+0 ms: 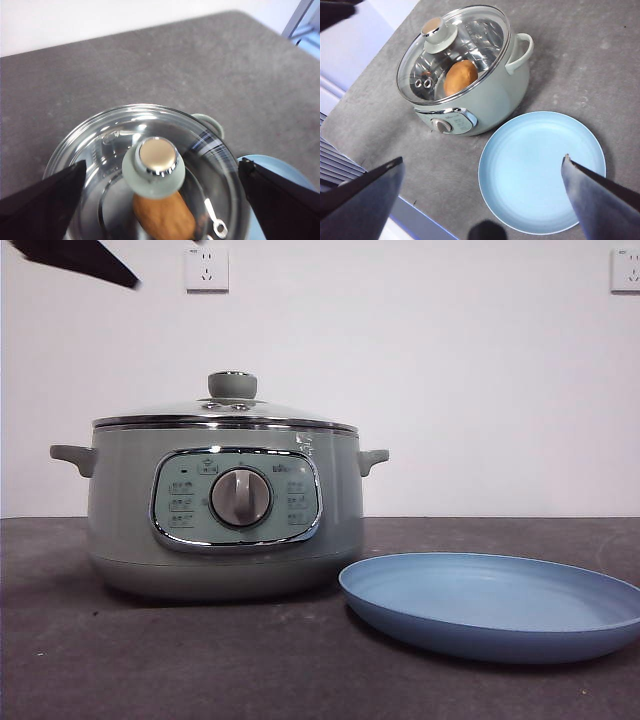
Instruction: Take the potato out from the steamer,put the potato on the plate,close the lid
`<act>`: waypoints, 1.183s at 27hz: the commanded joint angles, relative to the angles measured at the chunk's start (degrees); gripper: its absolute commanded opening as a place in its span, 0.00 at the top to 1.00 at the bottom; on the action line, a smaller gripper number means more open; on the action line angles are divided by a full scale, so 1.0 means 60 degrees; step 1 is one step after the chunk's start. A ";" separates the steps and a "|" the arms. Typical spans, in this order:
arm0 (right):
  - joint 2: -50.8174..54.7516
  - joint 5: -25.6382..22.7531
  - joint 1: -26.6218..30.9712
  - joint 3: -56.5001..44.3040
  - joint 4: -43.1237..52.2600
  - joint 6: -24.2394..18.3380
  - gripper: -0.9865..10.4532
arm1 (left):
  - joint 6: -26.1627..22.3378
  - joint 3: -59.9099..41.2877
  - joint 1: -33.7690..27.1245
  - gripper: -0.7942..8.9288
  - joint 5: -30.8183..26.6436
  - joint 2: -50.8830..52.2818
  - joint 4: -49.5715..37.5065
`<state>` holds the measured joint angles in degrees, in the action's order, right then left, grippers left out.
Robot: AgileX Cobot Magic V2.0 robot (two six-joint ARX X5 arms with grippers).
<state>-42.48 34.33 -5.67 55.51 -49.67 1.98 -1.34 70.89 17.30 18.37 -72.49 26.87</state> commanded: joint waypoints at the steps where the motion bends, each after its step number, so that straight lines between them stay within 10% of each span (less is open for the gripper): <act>1: -0.0004 -0.0029 -0.0022 0.0018 0.0033 -0.0025 0.42 | -0.0368 0.0364 0.0280 0.34 -0.0295 -0.0750 -0.0051; 18: -0.0149 -0.0044 -0.0022 0.0018 0.0018 -0.0029 0.42 | -0.0565 0.0750 0.1056 0.35 -0.1566 -0.3122 -0.0754; 22: -0.0291 -0.0044 -0.0022 0.0018 -0.0029 -0.0033 0.42 | -0.0565 0.0750 0.1137 0.70 -0.1552 -0.3122 -0.0754; 32: -0.0313 -0.0051 -0.0022 0.0018 -0.0029 -0.0033 0.42 | -0.0561 0.0750 0.1133 0.93 -0.1541 -0.3118 -0.0346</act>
<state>-44.38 34.26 -5.67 55.51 -49.93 1.98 -4.54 75.61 23.97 9.15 -90.98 23.77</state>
